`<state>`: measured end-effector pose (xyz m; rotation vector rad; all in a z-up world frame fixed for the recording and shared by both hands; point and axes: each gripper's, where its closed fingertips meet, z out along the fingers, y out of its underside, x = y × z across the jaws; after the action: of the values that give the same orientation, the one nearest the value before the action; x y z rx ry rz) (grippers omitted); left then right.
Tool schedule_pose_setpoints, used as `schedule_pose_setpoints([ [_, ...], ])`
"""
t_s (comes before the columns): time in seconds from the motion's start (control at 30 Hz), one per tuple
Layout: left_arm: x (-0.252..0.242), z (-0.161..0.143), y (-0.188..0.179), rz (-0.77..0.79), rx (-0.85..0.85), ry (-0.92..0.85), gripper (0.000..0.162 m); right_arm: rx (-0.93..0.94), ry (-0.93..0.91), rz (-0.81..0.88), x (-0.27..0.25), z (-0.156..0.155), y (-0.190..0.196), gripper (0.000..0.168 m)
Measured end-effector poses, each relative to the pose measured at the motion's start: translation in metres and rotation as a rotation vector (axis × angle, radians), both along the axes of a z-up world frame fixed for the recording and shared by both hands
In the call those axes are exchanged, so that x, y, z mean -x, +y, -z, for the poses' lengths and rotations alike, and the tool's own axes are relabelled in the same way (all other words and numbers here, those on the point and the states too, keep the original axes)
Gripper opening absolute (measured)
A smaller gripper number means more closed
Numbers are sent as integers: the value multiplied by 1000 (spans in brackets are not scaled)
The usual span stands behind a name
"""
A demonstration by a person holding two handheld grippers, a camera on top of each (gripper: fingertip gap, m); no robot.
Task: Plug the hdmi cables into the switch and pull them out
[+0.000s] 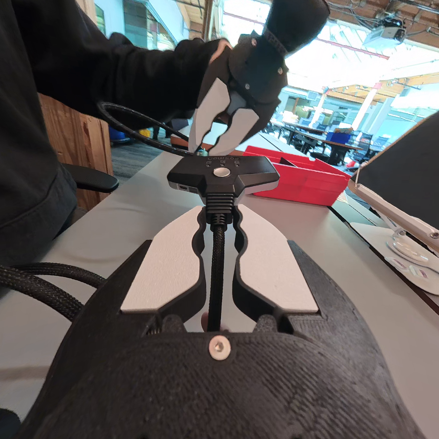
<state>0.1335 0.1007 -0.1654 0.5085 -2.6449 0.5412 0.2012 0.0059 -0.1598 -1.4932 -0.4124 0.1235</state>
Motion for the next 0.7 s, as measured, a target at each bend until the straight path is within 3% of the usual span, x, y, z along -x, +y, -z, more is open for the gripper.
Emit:
schedule_pose_setpoints([
  [0.5,6,11,8,81,-130,111,10,45,-135,23,6,6,5,22],
  [0.7,5,9,8,122,-91,102,9,46,-84,2,7,5,5,22],
])
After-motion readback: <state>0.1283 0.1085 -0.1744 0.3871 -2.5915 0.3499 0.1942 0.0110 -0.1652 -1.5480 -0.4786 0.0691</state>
